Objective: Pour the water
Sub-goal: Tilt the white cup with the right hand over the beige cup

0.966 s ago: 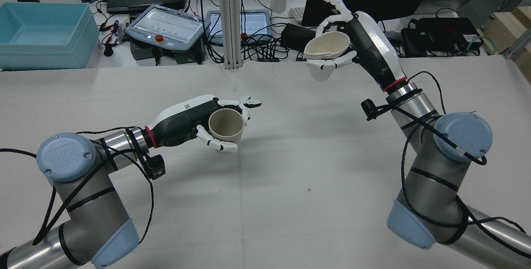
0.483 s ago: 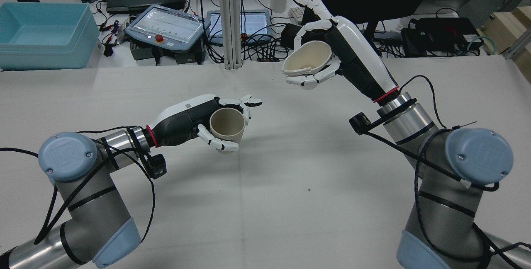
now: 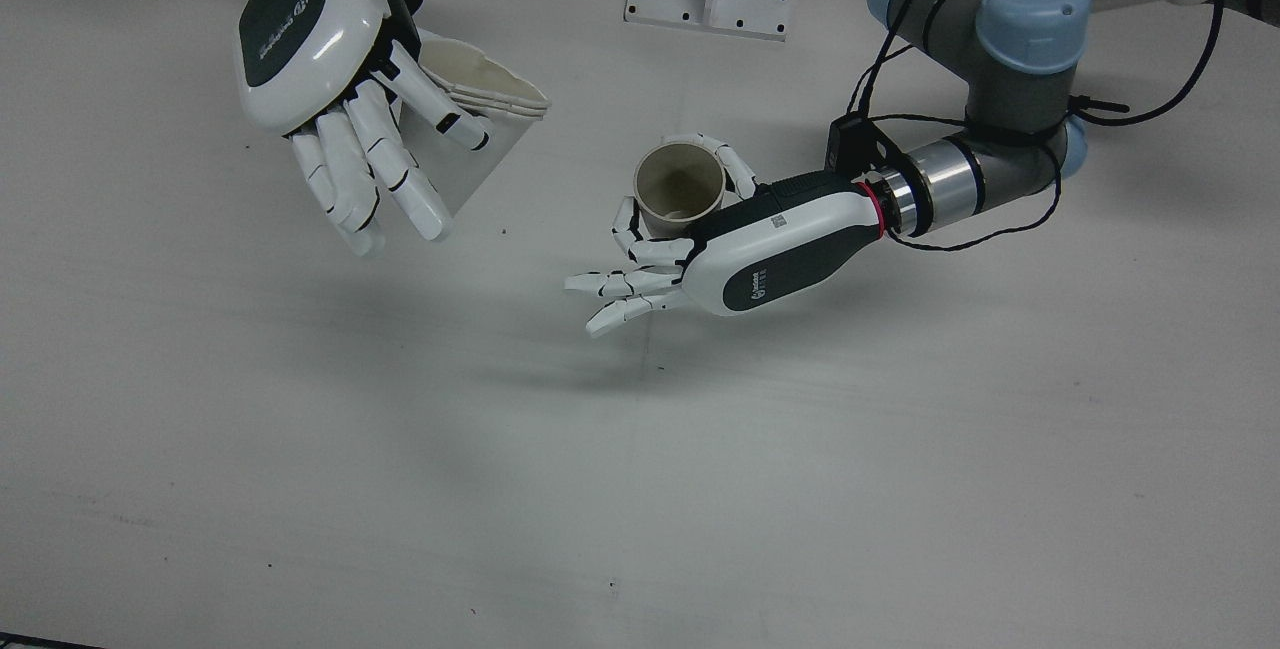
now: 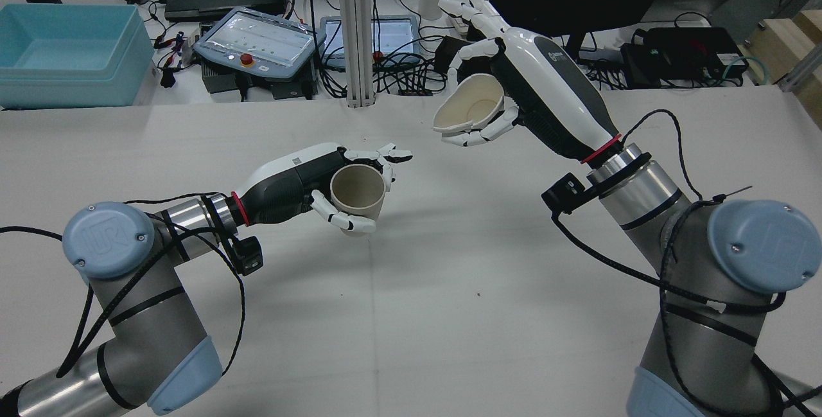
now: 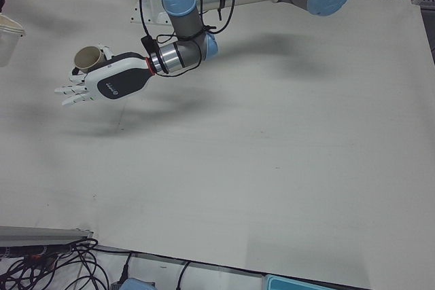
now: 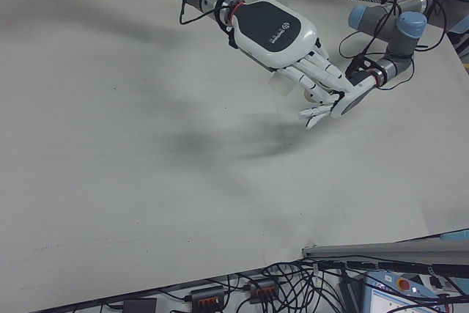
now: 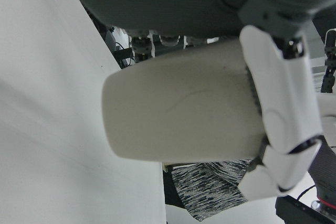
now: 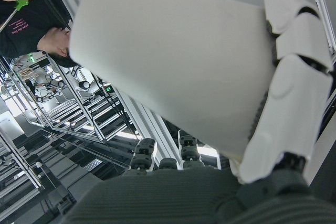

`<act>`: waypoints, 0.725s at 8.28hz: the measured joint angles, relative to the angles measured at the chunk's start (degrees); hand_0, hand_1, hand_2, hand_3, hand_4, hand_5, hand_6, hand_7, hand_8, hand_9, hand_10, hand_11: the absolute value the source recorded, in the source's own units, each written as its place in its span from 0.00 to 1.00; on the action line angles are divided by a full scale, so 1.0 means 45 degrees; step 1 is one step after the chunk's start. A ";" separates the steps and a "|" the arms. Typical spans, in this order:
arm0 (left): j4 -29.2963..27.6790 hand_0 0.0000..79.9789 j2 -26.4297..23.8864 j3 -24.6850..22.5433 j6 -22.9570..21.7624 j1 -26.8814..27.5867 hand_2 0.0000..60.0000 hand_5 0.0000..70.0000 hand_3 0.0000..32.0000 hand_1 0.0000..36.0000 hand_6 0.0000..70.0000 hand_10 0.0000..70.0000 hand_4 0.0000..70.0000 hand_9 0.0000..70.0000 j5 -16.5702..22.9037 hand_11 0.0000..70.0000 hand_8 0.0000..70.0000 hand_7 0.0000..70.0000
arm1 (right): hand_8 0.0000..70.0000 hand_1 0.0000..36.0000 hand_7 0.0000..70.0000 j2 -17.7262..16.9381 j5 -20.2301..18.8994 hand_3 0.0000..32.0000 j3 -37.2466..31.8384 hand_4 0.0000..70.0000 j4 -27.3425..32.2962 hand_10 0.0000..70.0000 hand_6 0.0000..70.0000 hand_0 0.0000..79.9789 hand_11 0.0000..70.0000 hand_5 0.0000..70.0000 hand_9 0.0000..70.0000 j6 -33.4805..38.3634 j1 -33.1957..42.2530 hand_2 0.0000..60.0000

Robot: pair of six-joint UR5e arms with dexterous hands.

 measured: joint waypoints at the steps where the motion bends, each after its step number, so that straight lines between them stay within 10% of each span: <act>1: 0.0001 0.58 0.0001 -0.0024 0.0001 -0.0001 1.00 1.00 0.00 1.00 0.17 0.15 0.46 0.01 0.0006 0.25 0.02 0.15 | 0.02 0.72 0.20 0.0054 -0.0180 0.00 0.0018 1.00 -0.0013 0.14 0.18 0.74 0.22 0.60 0.02 -0.0726 0.0000 0.55; 6: -0.0015 0.58 0.0018 -0.0053 -0.0023 -0.0011 1.00 1.00 0.00 1.00 0.16 0.15 0.46 0.01 0.0040 0.25 0.02 0.14 | 0.02 0.77 0.19 0.0715 -0.0925 0.00 0.0161 1.00 -0.0171 0.15 0.18 0.76 0.24 0.64 0.02 -0.2647 -0.0001 0.60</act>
